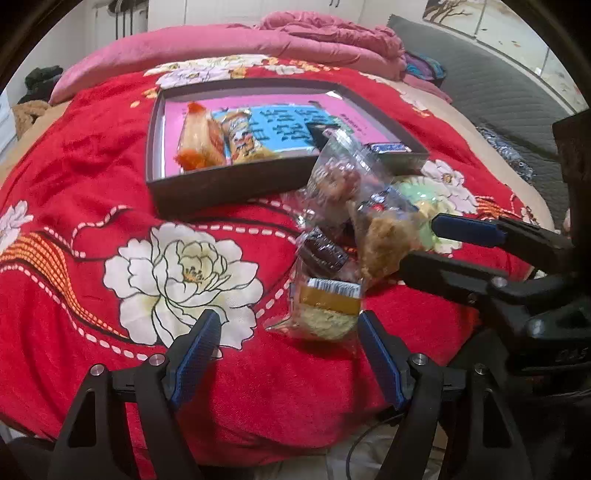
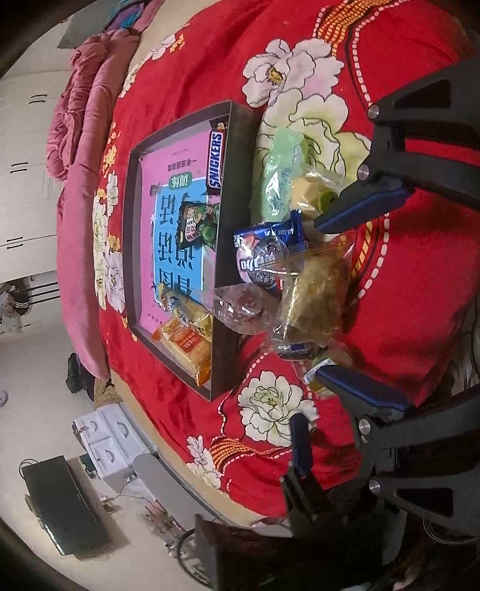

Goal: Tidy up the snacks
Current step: 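Grasp the clear pastry bag with the left tool while the right tool grasps the clear bread bag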

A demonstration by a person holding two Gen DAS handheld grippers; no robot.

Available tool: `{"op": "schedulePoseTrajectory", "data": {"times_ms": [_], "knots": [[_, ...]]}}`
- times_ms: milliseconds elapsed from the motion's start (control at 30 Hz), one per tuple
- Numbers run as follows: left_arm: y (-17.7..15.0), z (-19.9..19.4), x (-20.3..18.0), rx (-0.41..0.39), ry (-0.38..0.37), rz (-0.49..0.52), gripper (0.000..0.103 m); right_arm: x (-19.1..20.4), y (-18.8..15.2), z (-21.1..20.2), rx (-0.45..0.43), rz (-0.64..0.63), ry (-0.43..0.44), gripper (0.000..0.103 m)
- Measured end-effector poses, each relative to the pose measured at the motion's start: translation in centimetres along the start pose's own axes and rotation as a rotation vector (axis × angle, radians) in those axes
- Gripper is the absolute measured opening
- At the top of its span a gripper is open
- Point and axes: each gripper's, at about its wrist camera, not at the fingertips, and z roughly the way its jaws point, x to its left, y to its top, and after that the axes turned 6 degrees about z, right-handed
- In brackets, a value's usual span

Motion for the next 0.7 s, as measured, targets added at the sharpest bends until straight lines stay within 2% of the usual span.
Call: {"op": "schedulePoseTrajectory", "data": {"times_ms": [433, 567, 700], "knots": [[0.3, 0.8, -0.2, -0.006, 0.0, 0.003, 0.078, 0.2, 0.2, 2.4, 0.06, 0.028, -0.059, 0.073], [0.4, 1.0, -0.4, -0.014, 0.005, 0.019, 0.078, -0.5, 0.8, 3.1, 0.08, 0.083, -0.054, 0.073], [0.5, 1.2, -0.6, -0.015, 0.016, 0.033, 0.078, -0.8, 1.0, 4.4, 0.118, 0.112, -0.055, 0.067]]}}
